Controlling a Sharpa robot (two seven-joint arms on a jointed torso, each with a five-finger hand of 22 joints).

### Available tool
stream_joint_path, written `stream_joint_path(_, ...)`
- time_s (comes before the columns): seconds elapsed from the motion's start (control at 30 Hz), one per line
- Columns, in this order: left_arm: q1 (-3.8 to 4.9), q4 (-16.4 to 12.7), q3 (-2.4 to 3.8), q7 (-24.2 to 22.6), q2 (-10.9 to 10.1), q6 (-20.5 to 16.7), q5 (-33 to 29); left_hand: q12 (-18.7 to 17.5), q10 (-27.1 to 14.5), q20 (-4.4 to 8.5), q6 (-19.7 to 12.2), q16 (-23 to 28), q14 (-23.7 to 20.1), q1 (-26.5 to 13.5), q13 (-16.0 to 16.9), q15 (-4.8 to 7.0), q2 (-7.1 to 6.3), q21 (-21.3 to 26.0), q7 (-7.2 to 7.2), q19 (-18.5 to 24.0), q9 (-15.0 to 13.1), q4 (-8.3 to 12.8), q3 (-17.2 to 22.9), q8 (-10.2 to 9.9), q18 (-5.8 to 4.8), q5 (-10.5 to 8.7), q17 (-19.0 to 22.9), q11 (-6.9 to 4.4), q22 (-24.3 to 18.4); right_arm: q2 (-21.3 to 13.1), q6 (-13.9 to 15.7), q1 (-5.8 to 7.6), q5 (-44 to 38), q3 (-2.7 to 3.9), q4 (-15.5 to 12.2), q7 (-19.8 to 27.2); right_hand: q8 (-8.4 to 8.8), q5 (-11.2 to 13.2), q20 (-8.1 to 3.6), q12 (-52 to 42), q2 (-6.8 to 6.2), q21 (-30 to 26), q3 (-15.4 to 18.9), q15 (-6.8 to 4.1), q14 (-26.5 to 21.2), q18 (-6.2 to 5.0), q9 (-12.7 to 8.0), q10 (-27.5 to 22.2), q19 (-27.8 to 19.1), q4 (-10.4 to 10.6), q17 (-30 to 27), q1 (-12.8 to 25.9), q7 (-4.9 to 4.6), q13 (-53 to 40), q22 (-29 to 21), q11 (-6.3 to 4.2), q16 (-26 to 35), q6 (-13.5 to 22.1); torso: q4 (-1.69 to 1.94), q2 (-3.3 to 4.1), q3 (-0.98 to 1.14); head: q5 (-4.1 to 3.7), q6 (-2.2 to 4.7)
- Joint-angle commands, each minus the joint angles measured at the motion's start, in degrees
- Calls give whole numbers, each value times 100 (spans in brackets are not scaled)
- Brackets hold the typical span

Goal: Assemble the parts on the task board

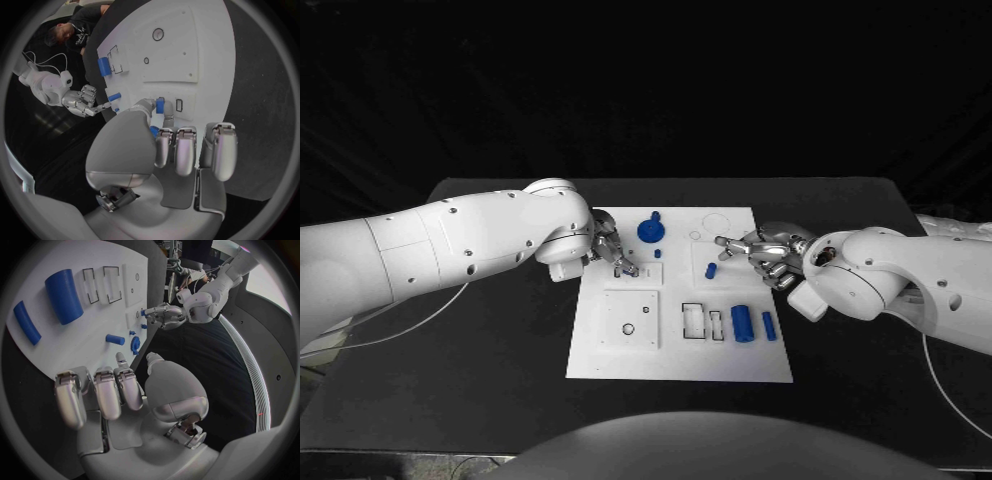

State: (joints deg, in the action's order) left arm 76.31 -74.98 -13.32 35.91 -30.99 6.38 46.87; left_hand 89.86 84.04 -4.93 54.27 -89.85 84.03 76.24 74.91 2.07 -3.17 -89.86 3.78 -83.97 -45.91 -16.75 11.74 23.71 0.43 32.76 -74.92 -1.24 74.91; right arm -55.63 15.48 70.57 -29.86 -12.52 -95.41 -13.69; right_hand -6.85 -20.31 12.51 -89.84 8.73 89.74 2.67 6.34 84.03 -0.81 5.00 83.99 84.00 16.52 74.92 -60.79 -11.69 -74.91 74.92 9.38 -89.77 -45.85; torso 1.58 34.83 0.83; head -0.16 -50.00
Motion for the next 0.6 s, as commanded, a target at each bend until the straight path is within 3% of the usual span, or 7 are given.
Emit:
stream_joint_path(0.03,12,88,9,-120,51,356,-432,14,596,43,223,-15,597,36,1509,53,86,-14,-169,-603,23,5,80,-31,-43,-12,-1508,19,1509,0,-66,-5,-16,-1,-3,8,-21,-22,26,-16,-10,26,25,28,597,81,10,601,600,-1,1508,-51,-192,-1509,1508,34,-23,46,1,-2,0,-2,0)
stream_joint_path(0.6,83,406,20,205,325,759,-721,14,596,44,231,-15,597,39,1509,53,95,-14,-159,-603,49,6,98,-64,-43,-8,-1508,28,1509,17,-66,-5,-17,-1,2,-5,-24,-25,26,-16,-5,26,24,28,597,81,10,601,600,-2,1508,-58,-191,-1509,1508,34,-23,45,2,-3,1,17,0)
